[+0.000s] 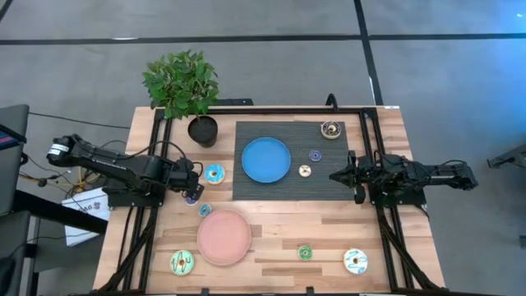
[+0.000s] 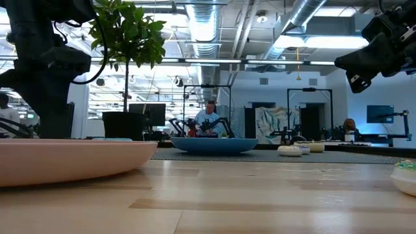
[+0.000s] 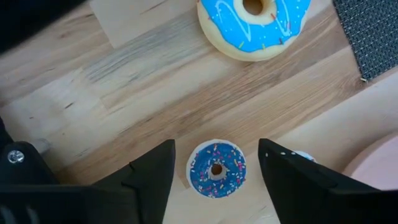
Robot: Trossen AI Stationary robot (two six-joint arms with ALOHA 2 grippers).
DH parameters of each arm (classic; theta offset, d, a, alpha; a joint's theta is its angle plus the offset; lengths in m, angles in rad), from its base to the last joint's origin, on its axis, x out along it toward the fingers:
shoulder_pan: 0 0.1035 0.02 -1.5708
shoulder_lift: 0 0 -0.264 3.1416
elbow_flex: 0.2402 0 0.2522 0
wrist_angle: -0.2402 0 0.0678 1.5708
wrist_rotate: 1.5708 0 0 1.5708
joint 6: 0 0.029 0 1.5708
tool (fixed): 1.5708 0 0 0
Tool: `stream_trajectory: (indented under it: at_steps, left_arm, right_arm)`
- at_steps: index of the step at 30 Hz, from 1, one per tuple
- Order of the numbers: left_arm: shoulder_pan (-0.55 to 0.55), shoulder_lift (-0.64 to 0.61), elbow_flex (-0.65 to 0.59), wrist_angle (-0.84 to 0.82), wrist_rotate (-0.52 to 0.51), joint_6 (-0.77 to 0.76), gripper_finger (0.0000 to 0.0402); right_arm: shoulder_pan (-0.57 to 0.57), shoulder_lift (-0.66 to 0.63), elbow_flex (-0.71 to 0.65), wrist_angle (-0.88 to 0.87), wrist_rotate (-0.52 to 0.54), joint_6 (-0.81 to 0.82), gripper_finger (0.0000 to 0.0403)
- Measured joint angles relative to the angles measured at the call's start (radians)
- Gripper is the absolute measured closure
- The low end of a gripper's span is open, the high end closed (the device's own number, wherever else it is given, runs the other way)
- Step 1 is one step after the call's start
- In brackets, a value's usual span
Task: Pick & Place donuts
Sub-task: Put the small violet donut on the blue plate
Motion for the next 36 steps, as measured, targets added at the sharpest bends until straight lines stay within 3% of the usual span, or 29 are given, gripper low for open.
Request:
stream_trajectory:
  at_steps: [9, 30, 36]
  left_arm:
    - [0.0, 0.0, 0.0, 0.005, 0.033, 0.033, 0.0105]
    - [-0.007, 0.0, 0.0, 0.023, 0.016, -0.033, 0.0101]
    - [-0.036, 0.101, 0.0, 0.007, -0.014, -0.065, 0.0101]
  right_arm:
    - [0.0, 0.0, 0.0, 0.0, 0.0, 0.0, 0.0403]
    - [0.0, 0.0, 0.0, 0.0, 0.0, 0.0, 0.0403]
    - [0.0, 0.0, 0.0, 0.0, 0.0, 0.0, 0.0403]
